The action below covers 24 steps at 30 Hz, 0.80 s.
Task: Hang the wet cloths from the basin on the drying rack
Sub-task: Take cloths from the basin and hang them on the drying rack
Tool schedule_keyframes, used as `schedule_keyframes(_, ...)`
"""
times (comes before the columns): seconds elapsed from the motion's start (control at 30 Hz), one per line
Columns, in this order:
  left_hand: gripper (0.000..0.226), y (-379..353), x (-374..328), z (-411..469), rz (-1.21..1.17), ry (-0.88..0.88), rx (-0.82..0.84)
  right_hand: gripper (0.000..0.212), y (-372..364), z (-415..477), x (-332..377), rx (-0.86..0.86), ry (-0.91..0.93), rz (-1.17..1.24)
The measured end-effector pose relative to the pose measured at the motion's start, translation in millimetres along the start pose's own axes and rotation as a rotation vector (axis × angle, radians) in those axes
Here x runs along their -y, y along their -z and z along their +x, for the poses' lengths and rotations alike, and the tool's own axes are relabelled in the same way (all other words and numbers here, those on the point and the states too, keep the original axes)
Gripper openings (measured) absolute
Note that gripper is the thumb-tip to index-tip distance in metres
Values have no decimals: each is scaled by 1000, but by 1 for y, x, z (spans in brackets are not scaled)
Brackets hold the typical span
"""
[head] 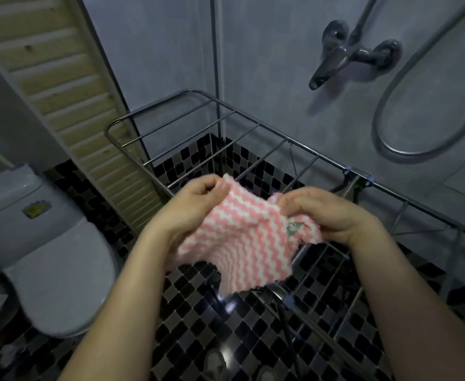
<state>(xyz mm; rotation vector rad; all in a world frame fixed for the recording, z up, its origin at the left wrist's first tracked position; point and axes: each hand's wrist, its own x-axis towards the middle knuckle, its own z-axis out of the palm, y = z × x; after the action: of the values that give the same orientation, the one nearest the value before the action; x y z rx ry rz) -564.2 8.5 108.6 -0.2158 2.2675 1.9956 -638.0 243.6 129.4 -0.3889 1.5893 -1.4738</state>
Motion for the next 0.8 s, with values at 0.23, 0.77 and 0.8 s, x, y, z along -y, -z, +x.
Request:
schedule_keyframes(0.23,22,-56,71,22,423,101,-215,31,20,20,-67,-405,-166,-569)
schedule_keyframes(0.77,13,-97,-35,53,130,-248,7,31,68,8,-71,-162,-44,-420)
schedule_keyframes(0.8,13,-97,-38,53,112,-256,14,40,75,7,-67,-178,-28,-409)
